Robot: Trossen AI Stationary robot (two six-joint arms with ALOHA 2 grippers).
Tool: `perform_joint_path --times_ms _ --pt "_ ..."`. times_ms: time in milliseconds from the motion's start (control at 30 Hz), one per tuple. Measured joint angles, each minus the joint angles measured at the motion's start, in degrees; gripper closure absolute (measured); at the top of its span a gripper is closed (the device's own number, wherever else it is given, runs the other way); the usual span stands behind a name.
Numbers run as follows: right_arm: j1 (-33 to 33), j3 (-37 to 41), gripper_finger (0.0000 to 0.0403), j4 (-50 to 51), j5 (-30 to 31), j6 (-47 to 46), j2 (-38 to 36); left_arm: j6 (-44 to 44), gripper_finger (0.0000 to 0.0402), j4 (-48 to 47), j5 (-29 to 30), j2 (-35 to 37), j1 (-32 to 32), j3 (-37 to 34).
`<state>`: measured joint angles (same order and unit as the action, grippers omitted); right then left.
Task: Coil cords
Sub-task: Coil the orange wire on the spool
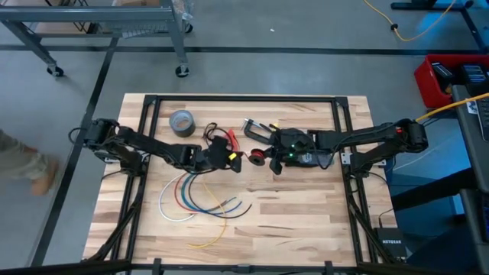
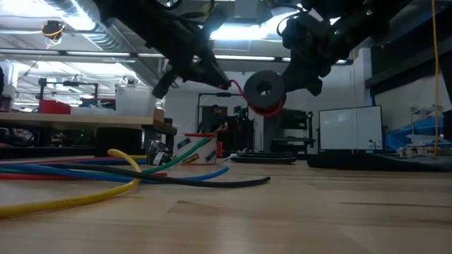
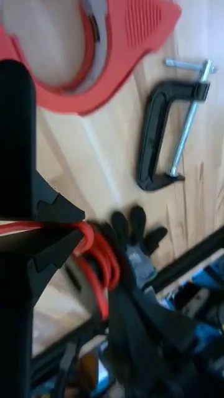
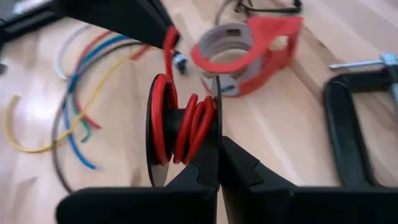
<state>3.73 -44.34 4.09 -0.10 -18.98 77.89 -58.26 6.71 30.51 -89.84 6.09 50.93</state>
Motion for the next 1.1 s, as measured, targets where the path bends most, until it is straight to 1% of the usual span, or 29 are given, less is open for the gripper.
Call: perform_joint_path --times_ms 100,200,367,867,1100 --pt "0.00 0.00 0.0397 1.47 2.02 -0.02 0.00 0.10 0.0401 2.22 -1.45 -0.02 -0.55 -0.03" --pt "0.00 0.00 0.0397 1.70 3.54 -0.02 0.49 0.14 0.0401 4.71 -1.67 -0.02 -0.74 -0.04" --pt "0.00 -0.02 0.0397 0.71 5.67 -1.02 2.84 0.11 0.0401 7.57 -2.23 -0.02 -0.92 -0.04" --pt "0.01 0.04 0.0397 -14.98 6.63 -6.30 9.86 -0.61 0.0401 9.19 -2.04 -0.02 -0.92 -0.04" --pt "0.02 0.09 0.0397 -21.34 8.81 -6.73 10.58 -1.58 0.0401 9.90 -2.06 -0.44 -0.36 0.05"
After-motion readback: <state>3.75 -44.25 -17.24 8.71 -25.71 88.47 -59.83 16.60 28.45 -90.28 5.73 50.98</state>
